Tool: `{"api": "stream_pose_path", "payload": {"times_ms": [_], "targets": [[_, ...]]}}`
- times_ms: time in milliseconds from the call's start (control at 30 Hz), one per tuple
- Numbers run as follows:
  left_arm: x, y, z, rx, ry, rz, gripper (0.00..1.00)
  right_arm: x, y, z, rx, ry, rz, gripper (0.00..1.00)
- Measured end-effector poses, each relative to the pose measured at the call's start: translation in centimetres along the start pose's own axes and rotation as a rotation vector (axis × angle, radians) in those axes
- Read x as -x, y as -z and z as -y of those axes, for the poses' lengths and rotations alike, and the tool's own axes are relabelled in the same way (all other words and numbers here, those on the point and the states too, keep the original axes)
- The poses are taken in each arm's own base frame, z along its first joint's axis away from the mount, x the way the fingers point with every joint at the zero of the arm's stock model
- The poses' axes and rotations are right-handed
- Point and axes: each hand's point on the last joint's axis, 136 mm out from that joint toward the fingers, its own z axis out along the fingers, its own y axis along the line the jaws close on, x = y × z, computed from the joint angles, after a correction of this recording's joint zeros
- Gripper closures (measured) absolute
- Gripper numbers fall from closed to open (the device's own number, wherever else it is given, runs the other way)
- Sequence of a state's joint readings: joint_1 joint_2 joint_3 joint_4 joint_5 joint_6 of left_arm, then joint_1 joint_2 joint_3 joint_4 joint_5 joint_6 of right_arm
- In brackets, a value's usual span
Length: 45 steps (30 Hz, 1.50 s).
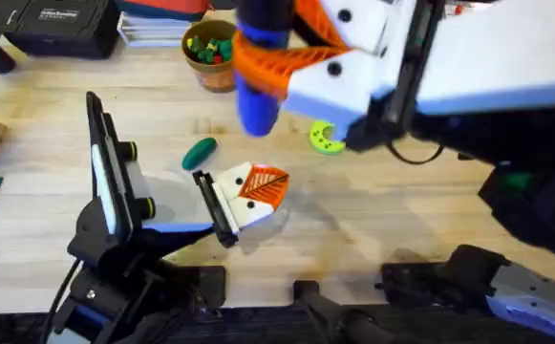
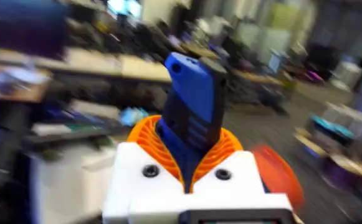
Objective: Pick up the gripper from the table and insert it into the empty holder that is missing its gripper. Then pick up a screw, insert it into the mounting hole, and use the screwdriver to tighten it. Finally, clean up the table by picking up the vegetable and placing it into the bucket.
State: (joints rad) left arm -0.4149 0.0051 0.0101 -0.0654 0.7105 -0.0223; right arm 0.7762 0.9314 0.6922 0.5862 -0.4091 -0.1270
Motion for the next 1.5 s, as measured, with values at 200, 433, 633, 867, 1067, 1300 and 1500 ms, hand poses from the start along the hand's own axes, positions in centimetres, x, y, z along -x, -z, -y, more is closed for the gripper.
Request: {"api": "stream_pose_path", "payload": {"times_ms": [200, 433, 633, 867, 1067, 1300, 1500], "targets": [[0.0, 0.0, 0.0, 0.0, 0.0, 0.0, 0.989, -7.8, 3.3, 7.8, -0.281, 0.129, -0.336, 0.973], [0.0, 0.0, 0.0, 0.0, 0.0, 0.0, 0.989, -18.4, 12.3, 17.7, -0.51, 0.424, -0.887, 0.973], [0.0, 0.0, 0.0, 0.0, 0.0, 0.0, 0.989, -26.6, 19.5, 21.2, -0.426, 0.559, -1.275, 0.973], [0.0, 0.0, 0.0, 0.0, 0.0, 0.0, 0.989, -33.2, 22.5, 20.0, -0.237, 0.552, -1.453, 0.939], [0.0, 0.0, 0.0, 0.0, 0.0, 0.0, 0.989, -34.0, 23.0, 19.0, -0.192, 0.521, -1.491, 0.349], [0.0, 0.0, 0.0, 0.0, 0.0, 0.0, 0.989, -31.6, 23.8, 18.8, -0.365, 0.354, -1.501, 0.008], [0.0, 0.0, 0.0, 0.0, 0.0, 0.0, 0.966, -27.3, 24.4, 17.9, -0.569, 0.143, -1.455, 0.009]]}}
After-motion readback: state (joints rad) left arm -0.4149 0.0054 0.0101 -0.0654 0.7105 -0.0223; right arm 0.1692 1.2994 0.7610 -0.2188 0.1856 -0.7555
